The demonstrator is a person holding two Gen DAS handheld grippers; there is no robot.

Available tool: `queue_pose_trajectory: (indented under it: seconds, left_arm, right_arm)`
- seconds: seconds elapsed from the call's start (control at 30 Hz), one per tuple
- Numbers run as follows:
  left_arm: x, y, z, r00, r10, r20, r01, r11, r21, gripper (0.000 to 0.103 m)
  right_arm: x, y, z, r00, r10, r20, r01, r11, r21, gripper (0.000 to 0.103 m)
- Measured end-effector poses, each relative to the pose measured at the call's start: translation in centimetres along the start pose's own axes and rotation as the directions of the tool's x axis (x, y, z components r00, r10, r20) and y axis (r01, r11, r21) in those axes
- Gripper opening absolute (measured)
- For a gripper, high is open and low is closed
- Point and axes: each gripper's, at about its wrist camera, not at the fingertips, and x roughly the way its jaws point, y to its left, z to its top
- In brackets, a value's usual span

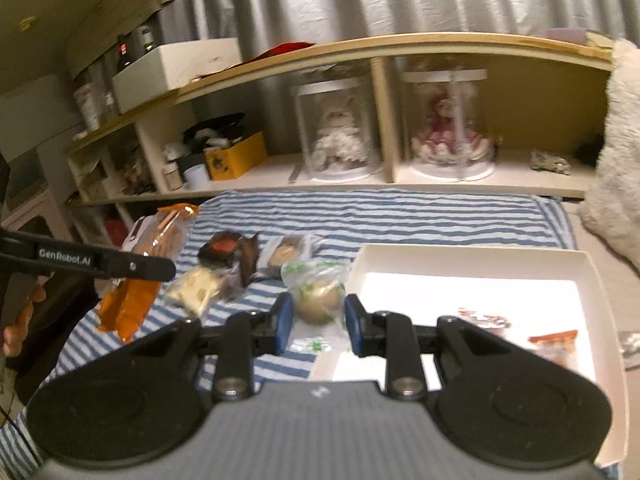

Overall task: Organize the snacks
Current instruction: 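Carry the orange pack with left tool while right tool carries cookie pack to tray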

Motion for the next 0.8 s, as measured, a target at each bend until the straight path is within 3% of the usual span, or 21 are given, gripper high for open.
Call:
queue_pose_trajectory:
  seconds: [0.43,0.8]
  left_arm:
    - [6.9,-6.5,-1.6,0.985,-0.140,-0.097,0.140,0.990,-0.005,0.043]
    - [11.9,-7.3,-4.0,0.975,-0.135,-0.177,0.137,0.991,0.001,0.043]
  right_arm:
    - [-1.1,-5.5,-1.3,0.995,-0.102,-0.019,0.104,0.989,0.106,0.034]
    - [-0.8,-9.8,-3.1,0.955,-0.274,-0.110,0.289,0.945,0.153,0.034]
